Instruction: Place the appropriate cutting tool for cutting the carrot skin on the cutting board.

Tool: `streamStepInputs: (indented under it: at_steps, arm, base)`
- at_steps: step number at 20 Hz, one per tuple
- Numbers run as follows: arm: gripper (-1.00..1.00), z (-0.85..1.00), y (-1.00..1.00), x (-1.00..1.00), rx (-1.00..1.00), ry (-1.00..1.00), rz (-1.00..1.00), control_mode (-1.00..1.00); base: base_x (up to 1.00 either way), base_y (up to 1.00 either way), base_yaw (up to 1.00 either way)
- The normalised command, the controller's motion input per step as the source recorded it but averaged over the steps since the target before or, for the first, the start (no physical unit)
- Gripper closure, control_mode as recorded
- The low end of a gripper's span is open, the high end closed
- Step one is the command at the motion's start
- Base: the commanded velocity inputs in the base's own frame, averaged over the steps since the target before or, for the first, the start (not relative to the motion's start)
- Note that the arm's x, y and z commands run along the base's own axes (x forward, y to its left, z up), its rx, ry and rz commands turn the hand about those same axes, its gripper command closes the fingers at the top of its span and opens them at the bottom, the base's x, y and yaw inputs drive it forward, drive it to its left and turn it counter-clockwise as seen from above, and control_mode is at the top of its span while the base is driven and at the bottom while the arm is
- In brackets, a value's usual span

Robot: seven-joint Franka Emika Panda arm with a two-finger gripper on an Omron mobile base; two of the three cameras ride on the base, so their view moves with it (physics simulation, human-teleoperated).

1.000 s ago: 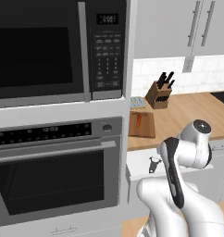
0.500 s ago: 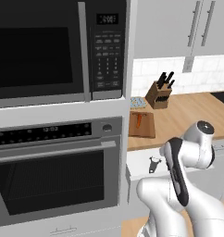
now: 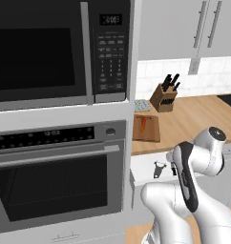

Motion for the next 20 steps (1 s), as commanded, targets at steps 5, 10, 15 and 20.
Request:
streamStepInputs:
  at_steps: [5, 10, 15, 20]
  arm:
    - [-1.00, -0.55, 0.45, 0.00, -0.03, 0.00, -0.03, -1.00]
    - [-1.00, -0.62, 0.41, 0.00, -0.04, 0.00, -0.03, -1.00]
    - [-1.00, -0.64, 0.41, 0.00, -0.05, -0.03, -0.03, -1.00]
    - [-1.00, -0.13, 0.07, -0.02, -0.01, -0.10, 0.00, -1.00]
  base:
    - [0.00, 0.00, 0.00]
    - [0.00, 0.00, 0.00]
    - [0.00, 0.00, 0.00]
    - [0.00, 0.00, 0.00]
